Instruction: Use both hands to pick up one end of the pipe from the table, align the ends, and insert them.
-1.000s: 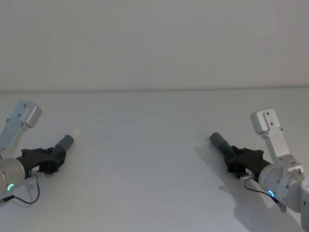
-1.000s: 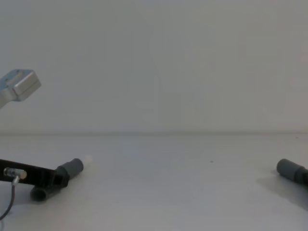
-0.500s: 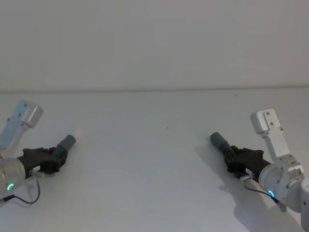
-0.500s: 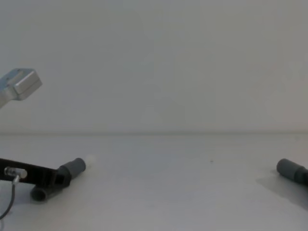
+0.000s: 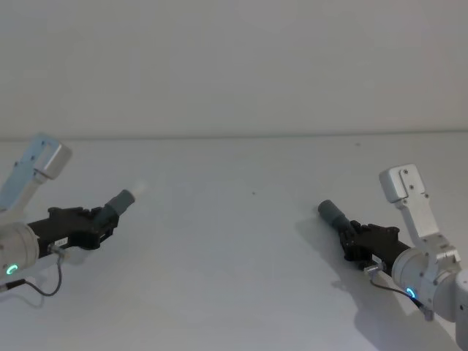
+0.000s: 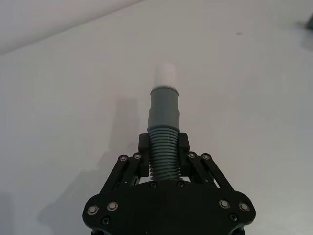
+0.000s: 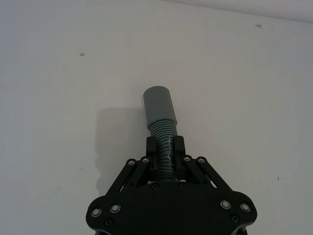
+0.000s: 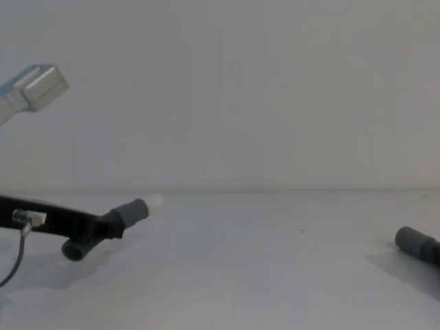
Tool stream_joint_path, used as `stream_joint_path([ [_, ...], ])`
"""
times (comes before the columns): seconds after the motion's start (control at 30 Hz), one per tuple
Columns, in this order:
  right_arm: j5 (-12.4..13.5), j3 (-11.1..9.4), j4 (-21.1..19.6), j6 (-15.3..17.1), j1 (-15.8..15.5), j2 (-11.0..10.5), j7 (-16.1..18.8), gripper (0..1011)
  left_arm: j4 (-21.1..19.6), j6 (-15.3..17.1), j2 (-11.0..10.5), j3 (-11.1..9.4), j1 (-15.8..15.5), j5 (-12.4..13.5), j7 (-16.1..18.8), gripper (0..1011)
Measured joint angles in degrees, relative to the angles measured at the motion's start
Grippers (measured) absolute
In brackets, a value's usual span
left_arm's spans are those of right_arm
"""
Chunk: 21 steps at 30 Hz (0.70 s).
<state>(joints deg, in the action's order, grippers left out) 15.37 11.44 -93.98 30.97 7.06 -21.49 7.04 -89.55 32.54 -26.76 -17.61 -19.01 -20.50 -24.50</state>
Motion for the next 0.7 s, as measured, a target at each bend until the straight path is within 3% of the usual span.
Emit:
stream_joint_path([
  [0.37, 0.00, 0.00, 0.00, 0.00, 0.00, 0.00, 0.00, 179, 0.58, -3.56, -2.94, -2.29, -3.48, -0.87, -8.10, 300],
  [0.7, 0.01, 0.00, 0.00, 0.00, 0.00, 0.00, 0.00, 178, 4.20, -7.58, -5.15, -6.24, -8.79, -0.30, -16.77, 300],
])
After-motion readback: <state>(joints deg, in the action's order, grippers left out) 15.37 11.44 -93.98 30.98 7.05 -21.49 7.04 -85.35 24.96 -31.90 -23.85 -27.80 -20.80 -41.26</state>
